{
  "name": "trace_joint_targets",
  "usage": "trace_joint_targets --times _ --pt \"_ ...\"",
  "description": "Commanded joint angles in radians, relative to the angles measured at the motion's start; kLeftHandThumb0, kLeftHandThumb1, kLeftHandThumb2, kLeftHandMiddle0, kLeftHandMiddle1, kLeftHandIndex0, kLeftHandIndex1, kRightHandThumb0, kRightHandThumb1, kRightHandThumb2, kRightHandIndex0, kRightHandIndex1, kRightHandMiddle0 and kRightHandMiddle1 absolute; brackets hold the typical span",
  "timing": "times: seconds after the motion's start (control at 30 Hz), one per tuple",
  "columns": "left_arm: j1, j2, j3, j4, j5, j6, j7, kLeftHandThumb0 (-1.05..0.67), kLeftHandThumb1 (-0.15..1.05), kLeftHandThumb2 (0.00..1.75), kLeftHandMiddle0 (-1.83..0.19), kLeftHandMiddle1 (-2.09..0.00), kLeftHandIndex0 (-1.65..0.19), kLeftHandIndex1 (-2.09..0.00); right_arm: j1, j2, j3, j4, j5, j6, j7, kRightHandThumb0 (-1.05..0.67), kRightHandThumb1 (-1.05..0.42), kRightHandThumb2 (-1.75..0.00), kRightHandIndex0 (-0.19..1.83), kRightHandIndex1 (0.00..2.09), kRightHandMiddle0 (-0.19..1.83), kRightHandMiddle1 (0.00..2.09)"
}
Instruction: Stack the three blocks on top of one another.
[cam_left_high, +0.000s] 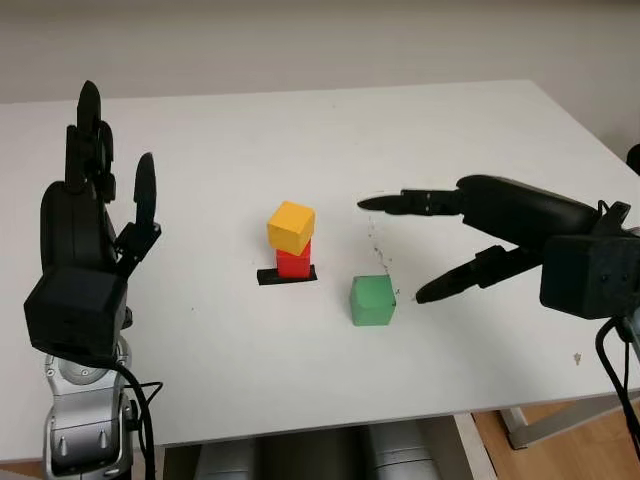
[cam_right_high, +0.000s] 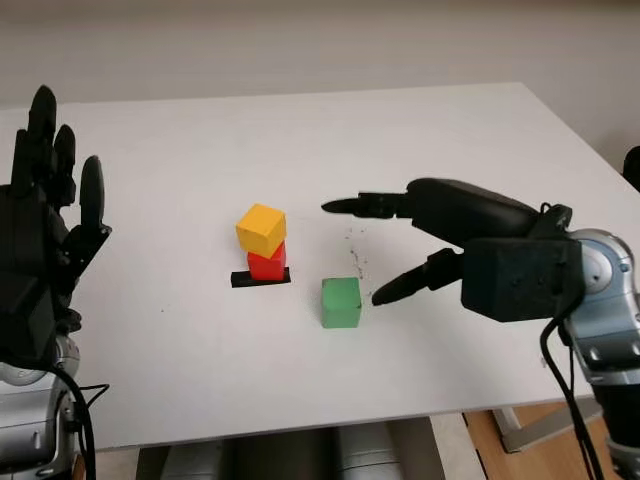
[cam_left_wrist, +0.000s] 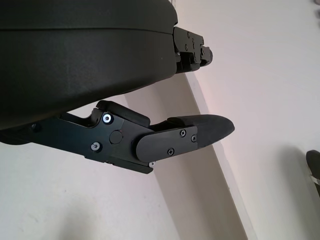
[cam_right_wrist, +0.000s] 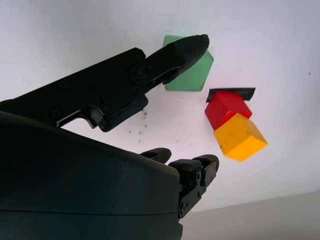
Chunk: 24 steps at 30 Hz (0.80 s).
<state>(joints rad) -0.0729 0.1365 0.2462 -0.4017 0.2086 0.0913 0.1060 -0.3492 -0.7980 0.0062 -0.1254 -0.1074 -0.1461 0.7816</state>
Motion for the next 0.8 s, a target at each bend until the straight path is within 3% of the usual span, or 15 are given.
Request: trace_joint_targets --times 0.0,0.23,0.77 --pt "0.008 -0.006 -0.007 0.002 0.004 -0.015 0.014 -0.55 1.05 0.6 -0.11 -0.08 -0.05 -0.13 0.016 0.005 0.008 0.009 0.009 -0.036 -0.005 -0.63 -0.83 -0.05 0.29 0.1 0.32 0.07" --pt "0.015 -0.001 -0.027 0.001 0.027 -0.011 0.032 -0.53 1.05 0.62 -0.14 -0.08 -0.08 -0.15 0.036 0.037 0.068 0.093 -0.085 -0.178 -0.081 -0.73 -0.87 -0.07 0.37 0.14 0.34 0.09" --pt "0.025 -0.007 -0.039 -0.022 0.022 0.018 0.027 -0.53 1.05 0.61 -0.14 -0.06 -0.07 -0.15 -0.015 0.125 0.163 0.315 -0.201 -0.293 -0.222 -0.63 -0.86 -0.05 0.4 0.19 0.34 0.12"
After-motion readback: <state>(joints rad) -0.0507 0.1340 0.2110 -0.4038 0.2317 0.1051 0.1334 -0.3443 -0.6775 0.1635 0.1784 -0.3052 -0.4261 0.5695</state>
